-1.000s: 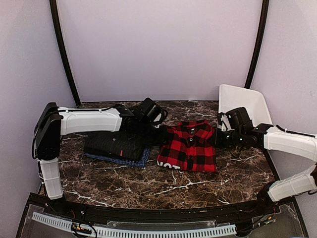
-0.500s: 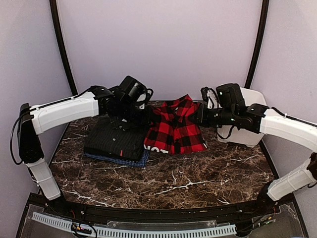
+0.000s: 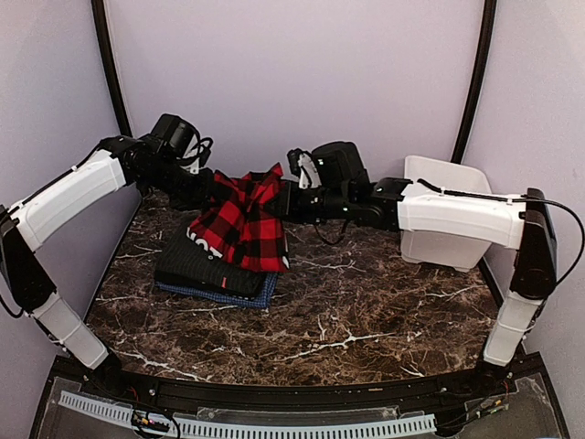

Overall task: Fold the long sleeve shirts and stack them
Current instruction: Place the square-folded shirt on the square-folded shirt, then smooth out the square-folded shirt, then move the square-folded shirt to the corner of the board, then reset both arms

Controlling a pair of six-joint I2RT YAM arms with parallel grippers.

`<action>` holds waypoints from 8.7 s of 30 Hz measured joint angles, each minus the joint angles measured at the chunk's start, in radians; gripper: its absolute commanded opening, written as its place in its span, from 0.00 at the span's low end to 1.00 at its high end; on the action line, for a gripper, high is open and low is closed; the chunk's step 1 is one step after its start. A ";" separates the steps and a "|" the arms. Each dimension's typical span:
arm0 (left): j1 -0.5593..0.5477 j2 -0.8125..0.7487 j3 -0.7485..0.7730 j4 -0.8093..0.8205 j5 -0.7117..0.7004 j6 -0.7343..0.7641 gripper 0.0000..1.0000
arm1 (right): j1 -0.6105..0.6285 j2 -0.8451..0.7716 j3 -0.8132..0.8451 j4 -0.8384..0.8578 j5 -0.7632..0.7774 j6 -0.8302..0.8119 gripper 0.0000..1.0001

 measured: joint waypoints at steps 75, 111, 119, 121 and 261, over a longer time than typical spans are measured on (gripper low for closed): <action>0.170 -0.093 -0.313 0.179 0.013 0.022 0.60 | 0.188 0.324 0.123 -0.104 -0.087 -0.248 0.30; -0.282 0.594 0.144 0.362 0.018 -0.080 0.77 | 0.063 -0.571 -0.448 -0.075 0.553 -0.238 0.99; -0.277 0.737 0.238 0.334 -0.048 -0.102 0.78 | 0.063 -0.601 -0.460 -0.099 0.581 -0.237 0.99; -0.274 0.742 0.253 0.330 -0.072 -0.117 0.78 | 0.063 -0.603 -0.462 -0.105 0.581 -0.235 0.99; -0.137 -0.254 -0.498 0.762 -0.023 0.090 0.99 | 0.040 -0.712 -0.523 -0.103 0.716 -0.279 0.99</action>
